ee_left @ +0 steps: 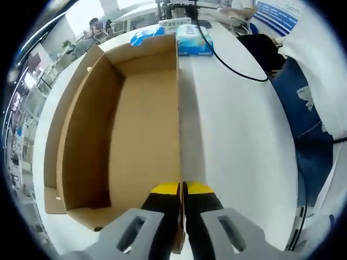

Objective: Operate the shoe box by opening the lid, removing the specified soft item, and placing it in the target area until the item is outside and the box remains undamaged.

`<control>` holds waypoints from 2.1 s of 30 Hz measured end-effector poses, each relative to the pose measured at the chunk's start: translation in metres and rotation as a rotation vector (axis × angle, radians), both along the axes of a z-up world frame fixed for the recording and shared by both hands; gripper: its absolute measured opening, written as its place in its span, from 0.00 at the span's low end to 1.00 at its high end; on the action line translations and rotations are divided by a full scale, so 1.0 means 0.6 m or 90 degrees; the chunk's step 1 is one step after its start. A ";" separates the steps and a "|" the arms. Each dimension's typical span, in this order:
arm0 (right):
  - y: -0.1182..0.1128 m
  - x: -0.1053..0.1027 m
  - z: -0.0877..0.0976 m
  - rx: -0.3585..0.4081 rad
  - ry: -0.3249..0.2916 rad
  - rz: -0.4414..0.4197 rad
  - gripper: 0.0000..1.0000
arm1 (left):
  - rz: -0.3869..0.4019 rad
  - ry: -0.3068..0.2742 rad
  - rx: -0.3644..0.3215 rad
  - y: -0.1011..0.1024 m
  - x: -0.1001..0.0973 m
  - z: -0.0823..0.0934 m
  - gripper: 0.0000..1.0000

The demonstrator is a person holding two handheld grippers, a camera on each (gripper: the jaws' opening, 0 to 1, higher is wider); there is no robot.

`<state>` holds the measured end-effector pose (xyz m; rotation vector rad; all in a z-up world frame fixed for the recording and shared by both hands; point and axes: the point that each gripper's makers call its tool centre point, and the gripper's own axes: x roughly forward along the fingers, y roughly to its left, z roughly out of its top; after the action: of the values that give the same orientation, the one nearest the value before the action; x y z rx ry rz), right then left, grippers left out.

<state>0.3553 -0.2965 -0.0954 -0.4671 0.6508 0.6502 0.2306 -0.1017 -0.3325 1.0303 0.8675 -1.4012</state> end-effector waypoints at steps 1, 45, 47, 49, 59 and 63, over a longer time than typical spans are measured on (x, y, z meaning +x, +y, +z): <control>0.001 0.005 -0.001 0.000 0.000 0.001 0.85 | 0.002 0.001 -0.001 0.000 0.000 -0.001 0.01; 0.017 0.202 -0.187 -0.204 0.170 0.174 0.63 | -0.024 -0.018 0.028 -0.005 -0.006 -0.003 0.01; 0.012 0.208 -0.202 -0.226 0.185 0.179 0.60 | -0.021 -0.016 0.025 -0.006 -0.006 -0.003 0.01; 0.015 0.212 -0.210 -0.228 0.191 0.179 0.59 | -0.018 -0.012 0.022 -0.007 -0.006 -0.002 0.01; 0.026 0.242 -0.248 -0.272 0.219 0.205 0.58 | -0.016 -0.006 0.016 -0.009 -0.004 -0.002 0.01; 0.025 0.241 -0.267 -0.284 0.246 0.215 0.55 | -0.010 -0.002 0.008 -0.010 -0.003 -0.002 0.01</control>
<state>0.4997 -0.2816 -0.2553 -0.8905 1.1071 0.9301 0.2285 -0.1075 -0.3335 1.0516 0.8690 -1.4090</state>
